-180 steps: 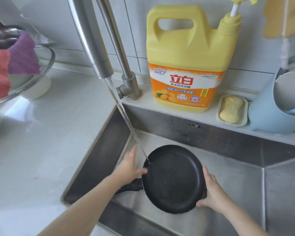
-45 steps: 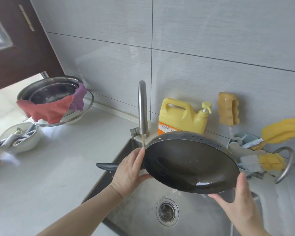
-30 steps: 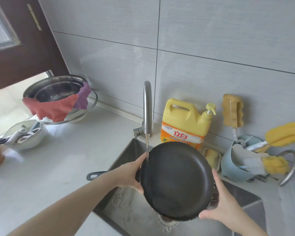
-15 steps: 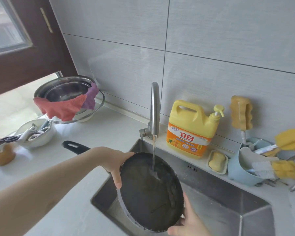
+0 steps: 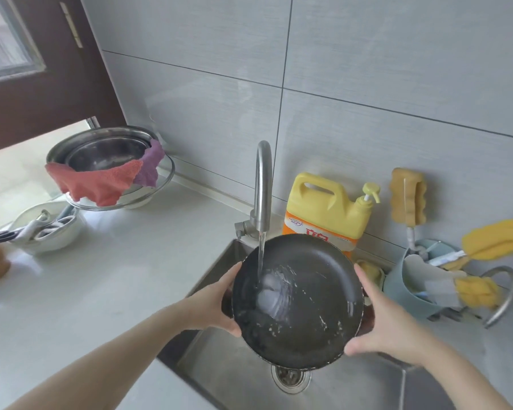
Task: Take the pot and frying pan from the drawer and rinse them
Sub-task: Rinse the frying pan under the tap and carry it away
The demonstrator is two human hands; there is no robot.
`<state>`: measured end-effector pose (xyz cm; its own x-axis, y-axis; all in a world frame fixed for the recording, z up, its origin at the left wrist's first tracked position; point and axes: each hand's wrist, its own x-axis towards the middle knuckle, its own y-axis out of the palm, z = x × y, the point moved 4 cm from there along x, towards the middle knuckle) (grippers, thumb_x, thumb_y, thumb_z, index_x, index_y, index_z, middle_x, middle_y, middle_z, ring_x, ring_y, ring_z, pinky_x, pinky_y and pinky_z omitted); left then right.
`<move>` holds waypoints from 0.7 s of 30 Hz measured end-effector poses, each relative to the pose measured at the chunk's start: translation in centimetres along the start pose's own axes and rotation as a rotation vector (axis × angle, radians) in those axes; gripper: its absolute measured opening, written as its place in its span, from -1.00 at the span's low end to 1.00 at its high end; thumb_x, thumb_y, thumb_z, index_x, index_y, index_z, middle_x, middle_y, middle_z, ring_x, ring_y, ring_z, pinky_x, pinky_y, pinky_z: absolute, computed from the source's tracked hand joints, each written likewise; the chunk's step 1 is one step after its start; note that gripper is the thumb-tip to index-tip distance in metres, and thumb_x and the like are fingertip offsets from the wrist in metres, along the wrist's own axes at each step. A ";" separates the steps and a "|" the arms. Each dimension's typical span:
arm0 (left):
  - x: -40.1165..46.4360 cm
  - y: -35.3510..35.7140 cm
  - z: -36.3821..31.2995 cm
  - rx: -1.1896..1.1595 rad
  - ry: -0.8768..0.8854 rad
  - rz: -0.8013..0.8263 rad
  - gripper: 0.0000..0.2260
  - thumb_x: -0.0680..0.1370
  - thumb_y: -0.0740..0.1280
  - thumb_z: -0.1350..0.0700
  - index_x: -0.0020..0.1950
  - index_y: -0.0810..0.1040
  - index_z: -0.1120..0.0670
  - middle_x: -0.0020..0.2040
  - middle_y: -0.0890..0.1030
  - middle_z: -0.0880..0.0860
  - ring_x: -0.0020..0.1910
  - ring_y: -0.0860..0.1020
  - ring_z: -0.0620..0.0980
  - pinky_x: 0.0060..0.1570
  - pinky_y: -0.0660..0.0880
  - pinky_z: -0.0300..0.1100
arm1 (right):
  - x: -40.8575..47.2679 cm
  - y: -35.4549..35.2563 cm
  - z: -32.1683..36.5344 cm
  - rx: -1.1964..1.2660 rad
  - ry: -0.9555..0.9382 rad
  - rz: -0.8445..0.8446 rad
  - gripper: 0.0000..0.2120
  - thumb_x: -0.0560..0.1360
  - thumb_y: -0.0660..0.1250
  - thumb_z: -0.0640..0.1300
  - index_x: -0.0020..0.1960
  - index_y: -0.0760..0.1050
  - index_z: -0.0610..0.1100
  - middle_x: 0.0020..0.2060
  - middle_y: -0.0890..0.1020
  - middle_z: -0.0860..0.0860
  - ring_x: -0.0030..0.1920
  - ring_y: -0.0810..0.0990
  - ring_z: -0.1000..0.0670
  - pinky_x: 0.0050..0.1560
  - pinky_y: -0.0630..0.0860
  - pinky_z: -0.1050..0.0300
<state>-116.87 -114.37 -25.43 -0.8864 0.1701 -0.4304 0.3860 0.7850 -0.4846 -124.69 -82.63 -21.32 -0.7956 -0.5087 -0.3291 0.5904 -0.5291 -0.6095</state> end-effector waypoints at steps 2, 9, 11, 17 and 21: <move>0.1 0.3 -0.2 -0.025 -0.007 0.117 0.09 0.34 0.59 0.12 0.55 -0.16 -0.25 0.23 0.56 -0.19 0.17 0.51 -0.34 0.12 0.36 -0.54 | -0.2 -0.8 0.0 -0.014 0.019 0.051 0.35 -0.02 0.67 0.14 0.40 -0.25 0.53 0.20 0.56 0.31 0.18 0.56 0.21 0.29 0.48 0.08; -0.4 -2.9 -1.3 0.084 -0.041 0.302 -0.06 0.33 0.58 0.20 0.50 0.10 -0.25 0.28 0.54 -0.25 0.29 0.49 -0.23 0.36 0.37 -0.13 | -1.1 5.3 -3.2 0.228 0.108 0.103 0.41 -0.03 0.73 -0.02 0.55 -0.13 0.26 0.19 0.59 0.16 -0.03 0.70 0.07 0.15 0.57 0.01; -0.6 -4.0 -1.9 0.216 -0.047 0.272 -0.06 0.31 0.60 0.14 0.44 0.09 -0.35 0.29 0.49 -0.33 0.31 0.43 -0.25 0.37 0.29 -0.21 | -1.1 7.9 -3.3 0.319 0.125 0.073 0.40 0.02 0.68 -0.17 0.56 -0.18 0.21 0.23 0.53 0.17 -0.08 0.71 0.03 0.08 0.60 0.04; 0.0 -5.1 -1.9 0.606 -0.092 0.000 0.16 0.29 0.57 -0.06 0.52 -0.29 -0.28 0.33 0.48 -0.11 0.24 0.46 -0.01 0.20 0.39 -0.13 | 0.3 10.8 -3.2 0.466 0.092 -0.079 0.39 0.10 0.65 -0.33 0.53 -0.22 0.28 0.12 0.59 0.15 -0.09 0.71 0.01 -0.03 0.65 0.07; 0.6 -3.4 -2.0 0.606 -0.005 -0.127 0.17 0.29 0.56 -0.09 0.51 -0.33 -0.27 0.31 0.48 -0.09 0.18 0.50 0.01 0.14 0.44 -0.12 | 0.4 8.6 -4.2 0.390 0.051 -0.168 0.41 0.04 0.68 -0.20 0.42 -0.24 0.51 0.13 0.63 0.16 -0.02 0.69 0.08 0.12 0.60 0.04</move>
<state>-119.27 -115.75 -22.54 -0.9344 0.0937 -0.3438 0.3552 0.3204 -0.8781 -120.48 -84.48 -29.72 -0.8850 -0.3646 -0.2896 0.4516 -0.8237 -0.3428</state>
